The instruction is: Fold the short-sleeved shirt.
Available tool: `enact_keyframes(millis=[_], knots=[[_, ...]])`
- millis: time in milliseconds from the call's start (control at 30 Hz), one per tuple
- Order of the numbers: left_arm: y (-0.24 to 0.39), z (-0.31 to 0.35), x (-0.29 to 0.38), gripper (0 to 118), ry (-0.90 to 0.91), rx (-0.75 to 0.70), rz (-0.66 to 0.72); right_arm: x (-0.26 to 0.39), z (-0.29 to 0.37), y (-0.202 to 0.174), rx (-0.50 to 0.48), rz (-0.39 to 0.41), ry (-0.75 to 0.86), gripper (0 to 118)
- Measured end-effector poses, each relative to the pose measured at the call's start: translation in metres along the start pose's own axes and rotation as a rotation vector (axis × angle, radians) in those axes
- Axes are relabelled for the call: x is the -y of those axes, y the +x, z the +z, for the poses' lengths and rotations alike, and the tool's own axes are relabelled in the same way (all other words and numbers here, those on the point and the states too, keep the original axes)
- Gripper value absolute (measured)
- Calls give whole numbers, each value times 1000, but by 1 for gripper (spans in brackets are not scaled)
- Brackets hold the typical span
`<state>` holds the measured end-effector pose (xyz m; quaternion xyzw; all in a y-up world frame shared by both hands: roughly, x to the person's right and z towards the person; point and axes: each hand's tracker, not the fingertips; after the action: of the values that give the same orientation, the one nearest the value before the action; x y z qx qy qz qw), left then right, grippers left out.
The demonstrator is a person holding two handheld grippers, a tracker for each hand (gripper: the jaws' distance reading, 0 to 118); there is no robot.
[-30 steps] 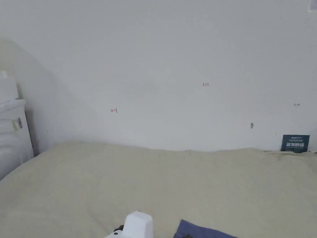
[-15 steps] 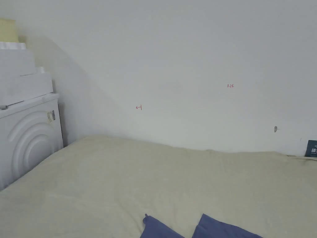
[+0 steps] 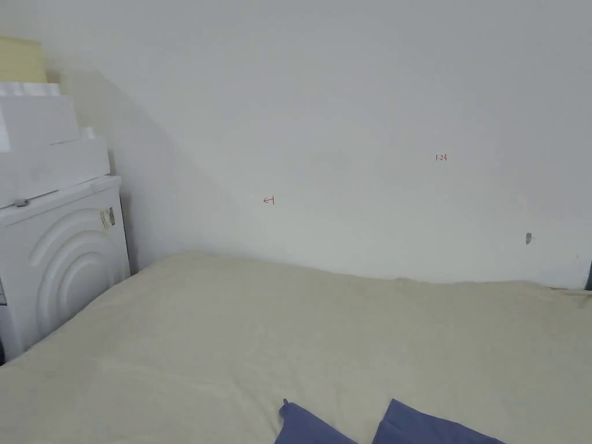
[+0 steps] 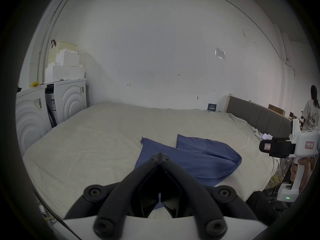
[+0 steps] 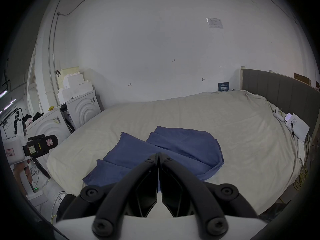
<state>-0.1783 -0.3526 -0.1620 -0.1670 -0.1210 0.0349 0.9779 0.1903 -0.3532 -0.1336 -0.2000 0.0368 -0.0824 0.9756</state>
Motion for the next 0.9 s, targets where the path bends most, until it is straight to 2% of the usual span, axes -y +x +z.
enact_keyframes(millis=[367,600,633,767,900], knots=[[2,-7,4,0,-19,19,-16,4,-4,-1,2,6,-11,1],[-6,-48,2,1,-88,23,-4,9,-5,6,3,-8,-33,1],[-10,-61,0,5,-104,49,13,10,-5,7,2,-11,-39,1],[-17,-127,-19,40,-156,33,6,15,-9,15,21,-20,-59,1],[-21,-215,-35,64,-263,35,-79,19,-20,31,50,-57,-89,1]])
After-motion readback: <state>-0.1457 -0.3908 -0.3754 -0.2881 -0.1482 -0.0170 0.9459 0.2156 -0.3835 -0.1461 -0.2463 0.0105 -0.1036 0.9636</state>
